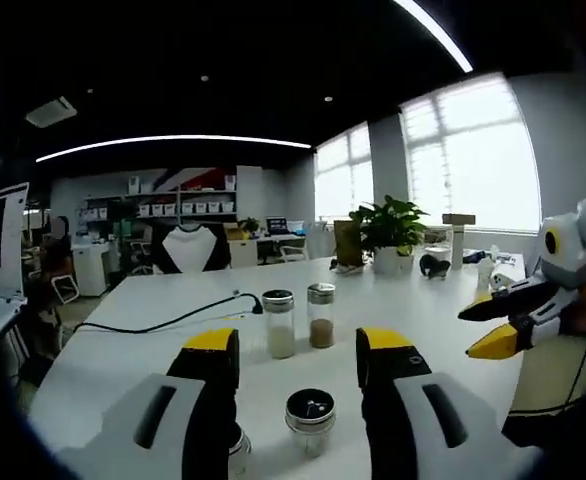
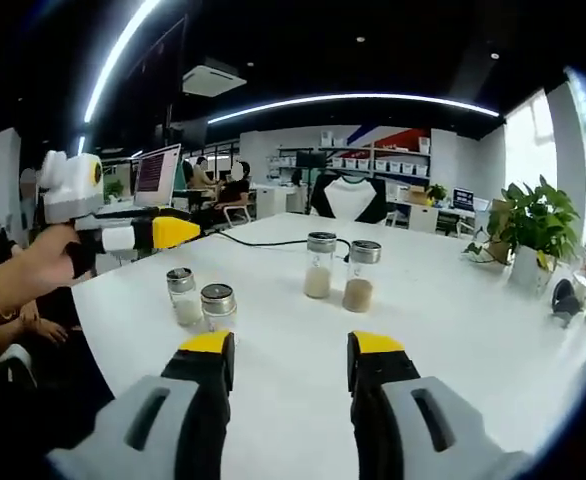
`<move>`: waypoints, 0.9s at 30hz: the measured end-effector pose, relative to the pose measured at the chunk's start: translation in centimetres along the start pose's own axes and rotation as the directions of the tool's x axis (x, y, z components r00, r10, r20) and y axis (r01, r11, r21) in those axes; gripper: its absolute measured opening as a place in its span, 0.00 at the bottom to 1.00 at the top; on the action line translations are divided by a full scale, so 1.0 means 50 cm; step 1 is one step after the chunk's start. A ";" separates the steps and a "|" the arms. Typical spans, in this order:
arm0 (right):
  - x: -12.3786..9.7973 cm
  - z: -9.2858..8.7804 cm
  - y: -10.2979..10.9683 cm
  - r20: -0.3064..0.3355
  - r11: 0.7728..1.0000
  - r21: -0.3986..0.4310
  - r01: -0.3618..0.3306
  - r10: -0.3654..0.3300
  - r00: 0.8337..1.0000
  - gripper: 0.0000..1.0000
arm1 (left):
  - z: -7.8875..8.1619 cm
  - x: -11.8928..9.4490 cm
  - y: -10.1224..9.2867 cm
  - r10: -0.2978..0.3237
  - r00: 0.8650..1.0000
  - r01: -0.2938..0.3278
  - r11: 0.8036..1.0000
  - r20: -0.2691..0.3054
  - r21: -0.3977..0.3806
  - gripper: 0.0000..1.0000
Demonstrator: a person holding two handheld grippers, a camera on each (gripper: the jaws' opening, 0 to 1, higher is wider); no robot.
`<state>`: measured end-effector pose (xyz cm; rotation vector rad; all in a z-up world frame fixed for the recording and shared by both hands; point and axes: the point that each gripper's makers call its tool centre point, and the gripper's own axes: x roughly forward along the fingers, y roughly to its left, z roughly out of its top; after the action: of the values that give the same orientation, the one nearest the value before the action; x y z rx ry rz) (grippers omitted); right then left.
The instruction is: Rotate the seasoning bottle until the label or dispensing opening points toward the visible target arrow and the bottle remains upright within the marked orientation range
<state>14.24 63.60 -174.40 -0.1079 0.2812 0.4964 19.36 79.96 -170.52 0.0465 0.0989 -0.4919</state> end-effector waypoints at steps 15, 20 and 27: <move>0.004 0.002 0.025 0.016 0.995 0.075 -0.069 0.068 0.998 0.98 | 0.030 -0.021 0.006 0.009 0.998 -0.005 0.998 0.054 -0.070 1.00; 0.002 0.005 0.023 0.022 0.995 0.076 -0.069 0.068 0.997 0.98 | 0.035 -0.025 0.008 0.015 0.998 -0.012 0.998 0.054 -0.057 1.00; 0.002 0.013 0.016 0.034 0.994 0.085 -0.070 0.067 0.997 0.90 | 0.042 -0.031 0.000 0.003 0.998 0.001 0.998 0.068 -0.060 1.00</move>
<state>14.09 64.44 -173.82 -0.0068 0.2763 0.5529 18.17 80.53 -168.28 -0.0286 0.0467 -0.4884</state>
